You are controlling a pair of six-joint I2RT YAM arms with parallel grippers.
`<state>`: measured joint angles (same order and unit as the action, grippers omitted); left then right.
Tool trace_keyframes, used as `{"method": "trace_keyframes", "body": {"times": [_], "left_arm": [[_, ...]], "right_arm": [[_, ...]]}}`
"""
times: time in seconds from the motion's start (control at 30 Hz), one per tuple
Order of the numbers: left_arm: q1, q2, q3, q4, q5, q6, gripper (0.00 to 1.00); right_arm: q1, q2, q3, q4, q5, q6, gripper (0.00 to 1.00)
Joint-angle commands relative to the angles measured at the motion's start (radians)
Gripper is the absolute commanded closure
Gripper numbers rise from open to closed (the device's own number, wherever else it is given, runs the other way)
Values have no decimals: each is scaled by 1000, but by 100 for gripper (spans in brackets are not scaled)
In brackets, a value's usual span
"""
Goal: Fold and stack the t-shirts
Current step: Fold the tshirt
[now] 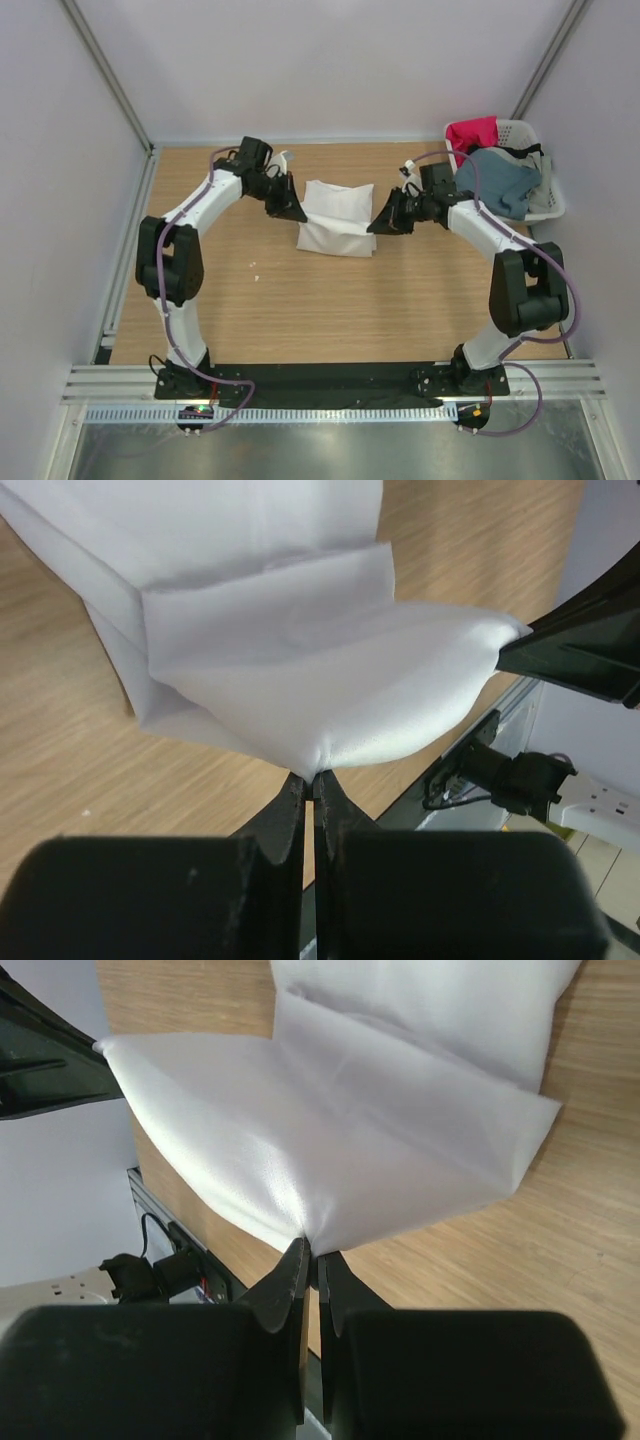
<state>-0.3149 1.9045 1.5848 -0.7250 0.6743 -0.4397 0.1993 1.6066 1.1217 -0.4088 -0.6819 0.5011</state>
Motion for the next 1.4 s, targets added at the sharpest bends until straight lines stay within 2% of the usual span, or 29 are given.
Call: {"method": "trace_keyframes", "body": {"times": [0.0,0.13,0.37,0.43,0.47,0.5,0.53,0.67,0.77,0.83,0.93,1.03,1.13,1.37], "left_arm": [[23,75,127,-4,-2,18,100],[45,200,272,-2,-15,27,100],[69,439,602,71,-61,21,100],[71,529,680,94,-87,30,83],[69,553,751,128,-126,47,68],[69,579,785,151,-140,58,60],[71,614,855,166,-166,65,41],[68,630,937,251,-304,107,11],[71,573,913,245,-320,114,9],[80,526,815,248,-280,88,10],[83,437,659,263,-202,72,15],[86,401,578,240,-148,68,21],[99,422,584,202,-90,67,25],[115,505,668,200,-64,147,24]], "right_arm": [[-15,83,98,59,5,-29,92],[-38,216,228,74,8,-47,93],[-69,475,560,125,51,-58,94],[-69,544,610,142,57,-61,94],[-69,556,645,154,105,-64,88],[-67,570,659,162,120,-71,85],[-70,587,674,163,134,-87,76],[-69,583,739,127,202,-185,21],[-72,527,738,102,225,-217,19],[-74,495,707,96,222,-222,19],[-74,460,667,87,171,-217,20],[-70,454,621,93,143,-217,21],[-72,472,631,85,172,-245,21],[-70,572,754,39,293,-343,25]]}}
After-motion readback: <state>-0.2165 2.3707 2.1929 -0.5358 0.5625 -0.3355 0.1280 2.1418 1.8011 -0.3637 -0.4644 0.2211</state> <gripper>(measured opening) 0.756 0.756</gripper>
